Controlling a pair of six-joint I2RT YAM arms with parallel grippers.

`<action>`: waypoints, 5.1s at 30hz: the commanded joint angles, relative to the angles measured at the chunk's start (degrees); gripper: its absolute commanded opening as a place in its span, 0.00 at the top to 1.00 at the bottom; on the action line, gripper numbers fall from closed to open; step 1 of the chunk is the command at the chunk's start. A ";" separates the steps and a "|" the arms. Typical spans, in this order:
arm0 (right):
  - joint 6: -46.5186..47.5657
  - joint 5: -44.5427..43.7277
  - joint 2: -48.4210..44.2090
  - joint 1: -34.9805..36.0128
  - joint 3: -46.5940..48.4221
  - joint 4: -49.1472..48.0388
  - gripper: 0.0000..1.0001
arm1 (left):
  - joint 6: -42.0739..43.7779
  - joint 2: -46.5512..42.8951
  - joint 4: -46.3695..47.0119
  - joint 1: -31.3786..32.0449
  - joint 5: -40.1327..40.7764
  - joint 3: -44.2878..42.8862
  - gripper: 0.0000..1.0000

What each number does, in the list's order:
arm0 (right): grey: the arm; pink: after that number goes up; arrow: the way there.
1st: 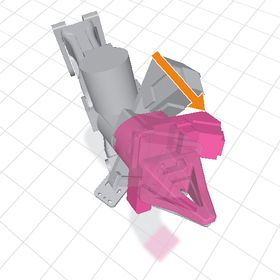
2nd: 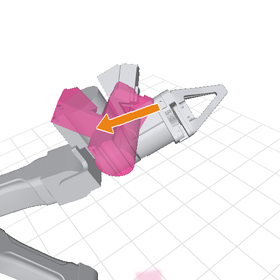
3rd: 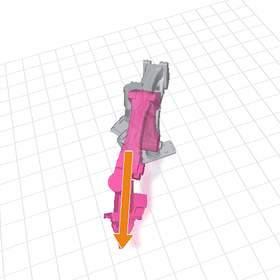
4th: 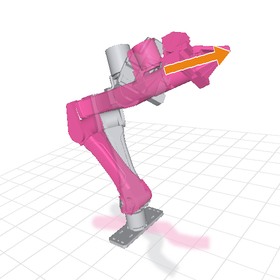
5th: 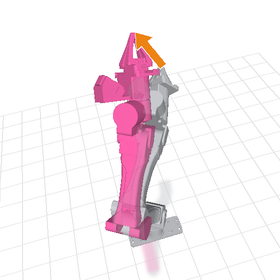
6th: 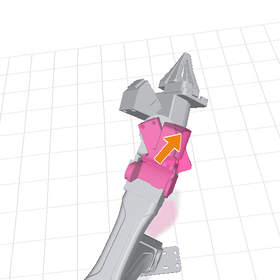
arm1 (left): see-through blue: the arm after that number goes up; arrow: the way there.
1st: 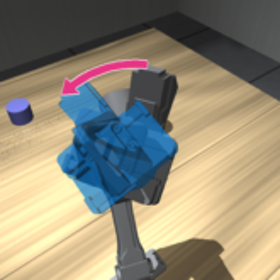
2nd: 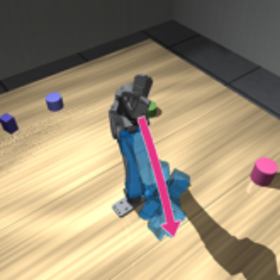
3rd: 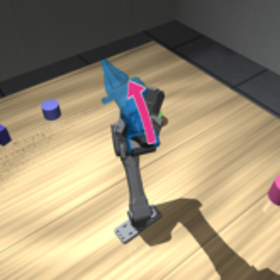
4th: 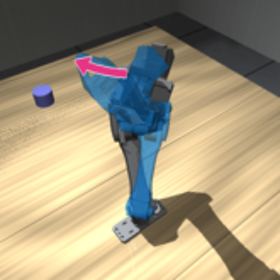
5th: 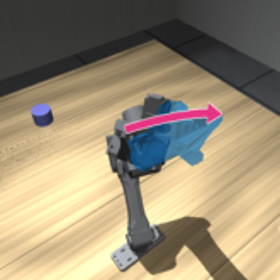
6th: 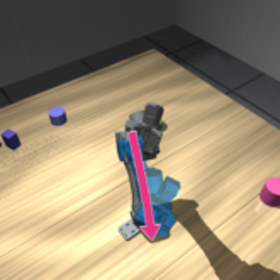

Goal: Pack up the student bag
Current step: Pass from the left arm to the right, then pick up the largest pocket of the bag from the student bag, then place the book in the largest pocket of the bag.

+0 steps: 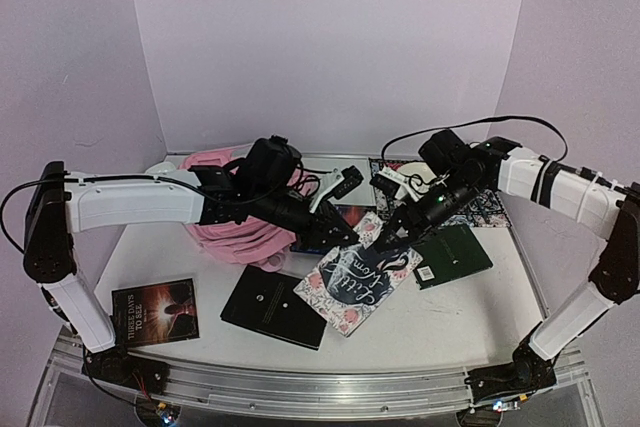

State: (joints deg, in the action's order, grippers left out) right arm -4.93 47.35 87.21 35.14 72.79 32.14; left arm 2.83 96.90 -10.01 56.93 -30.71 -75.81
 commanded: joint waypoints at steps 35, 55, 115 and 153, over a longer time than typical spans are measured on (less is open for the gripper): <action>-27.64 -23.15 -17.29 -2.61 -21.20 -42.95 1.00 | 4.08 4.57 -25.89 -11.06 49.89 1.73 0.27; -30.43 -23.66 -18.58 -2.60 -24.98 -47.26 1.00 | 2.81 8.21 -27.70 -11.75 59.32 -2.45 0.64; -73.59 -57.72 32.18 12.03 2.93 -93.92 1.00 | -14.31 -2.18 -23.78 -7.41 26.58 -28.94 1.00; -35.03 -35.30 31.52 14.99 15.85 -46.39 0.18 | -15.67 -8.02 -16.07 -15.16 40.25 -8.74 1.00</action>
State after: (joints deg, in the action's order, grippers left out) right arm -50.25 11.43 126.91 49.54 90.38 -21.90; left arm -12.53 92.50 -29.71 44.98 2.43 -86.32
